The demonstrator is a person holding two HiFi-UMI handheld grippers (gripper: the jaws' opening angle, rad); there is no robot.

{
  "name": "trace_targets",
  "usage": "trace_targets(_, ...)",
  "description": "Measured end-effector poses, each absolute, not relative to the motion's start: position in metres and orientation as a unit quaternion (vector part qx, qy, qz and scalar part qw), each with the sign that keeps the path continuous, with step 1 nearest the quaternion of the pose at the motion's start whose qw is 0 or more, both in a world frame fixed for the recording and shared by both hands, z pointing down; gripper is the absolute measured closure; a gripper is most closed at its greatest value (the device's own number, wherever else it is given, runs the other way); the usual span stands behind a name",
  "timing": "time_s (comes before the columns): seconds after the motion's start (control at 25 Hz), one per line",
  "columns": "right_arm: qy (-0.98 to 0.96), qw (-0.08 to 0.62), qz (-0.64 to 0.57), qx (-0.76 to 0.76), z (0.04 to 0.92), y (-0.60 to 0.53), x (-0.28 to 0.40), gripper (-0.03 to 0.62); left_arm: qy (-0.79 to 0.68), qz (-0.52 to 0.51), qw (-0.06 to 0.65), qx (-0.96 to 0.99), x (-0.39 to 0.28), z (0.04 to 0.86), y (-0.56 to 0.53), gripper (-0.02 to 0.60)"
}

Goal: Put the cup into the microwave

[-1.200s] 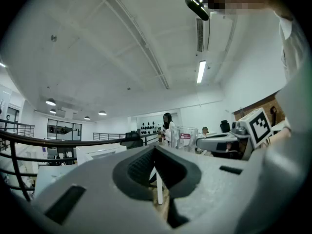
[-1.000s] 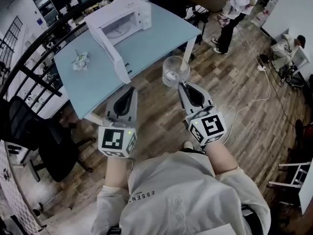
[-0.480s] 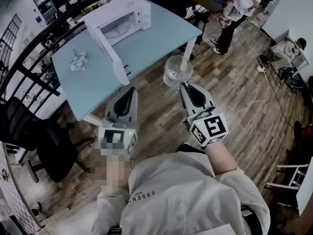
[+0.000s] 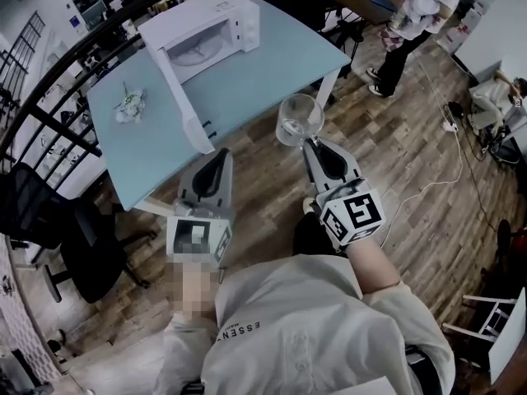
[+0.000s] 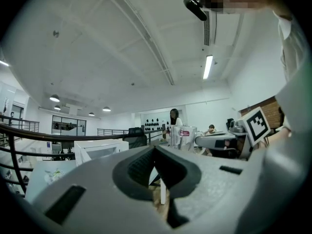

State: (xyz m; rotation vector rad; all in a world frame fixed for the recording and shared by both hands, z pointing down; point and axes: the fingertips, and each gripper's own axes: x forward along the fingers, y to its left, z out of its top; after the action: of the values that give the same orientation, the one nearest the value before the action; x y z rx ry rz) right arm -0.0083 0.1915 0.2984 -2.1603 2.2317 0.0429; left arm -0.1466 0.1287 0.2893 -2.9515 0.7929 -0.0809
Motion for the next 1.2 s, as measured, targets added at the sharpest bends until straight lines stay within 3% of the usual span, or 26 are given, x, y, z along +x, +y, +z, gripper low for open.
trace_targets(0.76,0.819,-0.003,0.0,-0.574,0.306,-0.007,0.212,0.553,0.401,-0.041,0.019,-0.915,0.059,0.303,-0.019,0.58)
trace_targets(1.2,0.86,-0.015,-0.016,-0.51,0.326,-0.108,0.219,0.553,0.466,-0.059,-0.007,-0.883,0.07,0.327,-0.095,0.581)
